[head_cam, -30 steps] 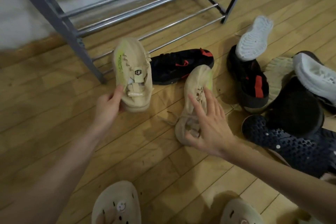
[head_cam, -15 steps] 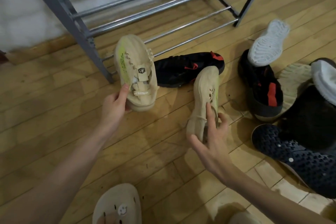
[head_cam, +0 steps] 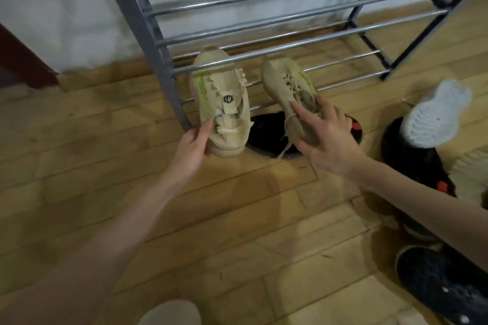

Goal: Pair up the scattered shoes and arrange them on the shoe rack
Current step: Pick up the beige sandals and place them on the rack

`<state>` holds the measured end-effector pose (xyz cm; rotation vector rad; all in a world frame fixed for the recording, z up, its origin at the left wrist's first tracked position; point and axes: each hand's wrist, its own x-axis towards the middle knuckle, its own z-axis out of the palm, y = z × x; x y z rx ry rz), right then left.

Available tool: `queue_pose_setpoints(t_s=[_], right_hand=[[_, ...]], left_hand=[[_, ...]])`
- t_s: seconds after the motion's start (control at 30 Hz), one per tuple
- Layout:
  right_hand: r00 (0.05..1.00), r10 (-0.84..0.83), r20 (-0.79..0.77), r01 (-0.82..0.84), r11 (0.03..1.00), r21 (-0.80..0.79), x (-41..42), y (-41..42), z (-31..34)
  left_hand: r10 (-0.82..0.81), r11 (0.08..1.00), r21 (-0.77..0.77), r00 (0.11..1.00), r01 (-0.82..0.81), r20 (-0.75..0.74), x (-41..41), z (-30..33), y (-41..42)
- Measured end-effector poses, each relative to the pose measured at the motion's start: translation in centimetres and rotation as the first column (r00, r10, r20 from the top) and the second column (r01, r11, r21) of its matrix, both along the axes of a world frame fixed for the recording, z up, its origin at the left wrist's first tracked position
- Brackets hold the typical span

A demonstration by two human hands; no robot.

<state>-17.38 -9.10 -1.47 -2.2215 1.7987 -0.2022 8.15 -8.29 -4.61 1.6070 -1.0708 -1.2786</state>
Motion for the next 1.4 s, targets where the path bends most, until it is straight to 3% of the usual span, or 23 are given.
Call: queue_pose_setpoints(t_s=[0.13,0.33,0.47,0.57,0.83,0.9,1.03,1.17,1.23,1.4], right_hand=[[0.998,0.008,0.067,-0.006,0.999,-0.039,2.9,-4.5,-0.9],[0.989,0.032,0.147,-0.015,0.993,-0.118,6.8,-8.1,-3.1],[0.981,0.033,0.192,-0.005,0.989,-0.149,8.0,-9.3,-4.7],[0.978,0.047,0.203,-0.028,0.995,-0.097,8.5,-9.9,-5.5],[0.909,0.082,0.408,-0.054,0.995,-0.08,6.2,-7.6,-4.1],[0.923,0.083,0.377,-0.054,0.995,-0.087,4.3,-5.7,-4.1],[0.987,0.028,0.156,-0.011,0.994,-0.11,-1.2,-2.9,-3.8],[0.992,-0.125,0.026,0.123,0.989,0.078,-5.8,-1.9,-3.6],[0.99,-0.117,-0.073,0.129,0.973,0.19,-7.0,-1.9,-3.8],[0.972,-0.176,-0.155,0.202,0.964,0.172,-6.6,-2.4,-3.7]], left_hand=[[0.027,1.0,-0.013,0.994,-0.026,0.103,-0.2,-0.4,-2.3],[0.321,0.947,-0.113,0.905,-0.301,0.278,-2.2,-0.7,-3.6],[0.511,0.857,0.011,0.853,-0.514,0.104,-3.3,-0.1,-4.3],[0.579,0.813,0.113,0.814,-0.572,-0.05,-3.8,-0.7,-4.1],[0.589,0.804,0.155,0.805,-0.574,-0.074,-3.5,-1.0,-2.4],[0.568,0.817,0.145,0.822,-0.559,-0.034,-3.0,-1.1,-2.0],[0.448,0.866,0.227,0.893,-0.446,0.042,-2.5,-1.5,-0.9],[0.19,0.924,0.327,0.98,-0.199,0.058,-4.2,-1.8,0.8],[0.124,0.935,0.327,0.99,-0.138,0.062,-5.4,-1.7,1.3],[0.032,0.945,0.323,0.999,-0.041,0.033,-7.6,-1.0,1.8]])
